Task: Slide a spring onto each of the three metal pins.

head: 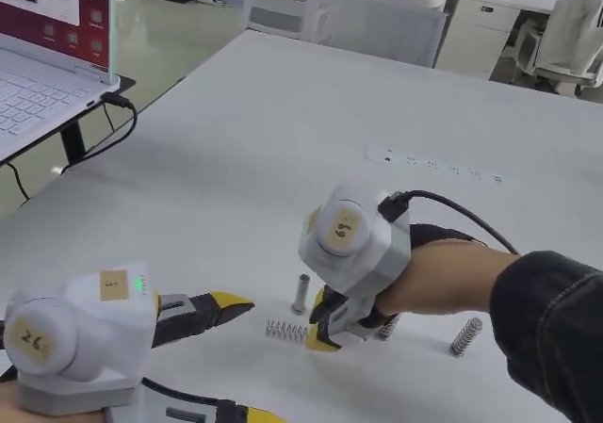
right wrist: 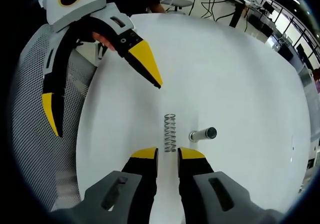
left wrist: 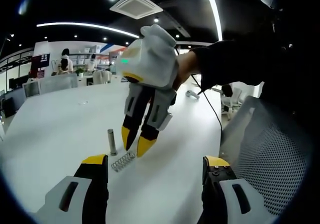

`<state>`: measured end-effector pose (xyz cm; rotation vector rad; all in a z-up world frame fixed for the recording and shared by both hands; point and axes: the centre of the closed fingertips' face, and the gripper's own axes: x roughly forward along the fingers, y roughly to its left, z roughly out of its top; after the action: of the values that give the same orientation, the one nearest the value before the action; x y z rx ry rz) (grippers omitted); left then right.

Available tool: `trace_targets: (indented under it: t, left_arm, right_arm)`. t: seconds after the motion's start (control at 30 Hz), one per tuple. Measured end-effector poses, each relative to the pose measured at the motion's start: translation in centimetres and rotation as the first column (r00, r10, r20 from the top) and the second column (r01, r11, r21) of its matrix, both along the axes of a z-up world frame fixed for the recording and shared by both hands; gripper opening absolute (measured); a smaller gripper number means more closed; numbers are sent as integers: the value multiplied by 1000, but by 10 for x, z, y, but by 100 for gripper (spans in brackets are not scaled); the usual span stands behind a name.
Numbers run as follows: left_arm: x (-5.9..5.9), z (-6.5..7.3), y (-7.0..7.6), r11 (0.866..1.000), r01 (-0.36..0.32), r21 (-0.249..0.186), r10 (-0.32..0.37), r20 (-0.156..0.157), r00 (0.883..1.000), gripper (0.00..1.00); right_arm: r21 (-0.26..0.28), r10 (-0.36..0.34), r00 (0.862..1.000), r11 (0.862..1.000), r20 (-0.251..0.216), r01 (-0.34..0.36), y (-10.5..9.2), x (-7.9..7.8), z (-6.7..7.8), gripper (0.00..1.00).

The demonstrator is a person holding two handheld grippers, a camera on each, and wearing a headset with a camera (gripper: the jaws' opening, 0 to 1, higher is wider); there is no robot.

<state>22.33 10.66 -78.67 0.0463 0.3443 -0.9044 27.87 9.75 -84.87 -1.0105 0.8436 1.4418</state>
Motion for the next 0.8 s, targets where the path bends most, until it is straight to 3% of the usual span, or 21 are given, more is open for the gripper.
trace_targets:
  t: [0.43,0.8]
  left_arm:
    - [1,-1,4,1000,-7,0,7,-1,1000,73]
    - [1,-4,6,1000,-10,1,10,-6,1000,72]
  right_arm:
    - [-29,20,1000,999,8,-19,1,0,-11,13]
    - [-25,29,1000,999,13,-28,3,0,-11,9]
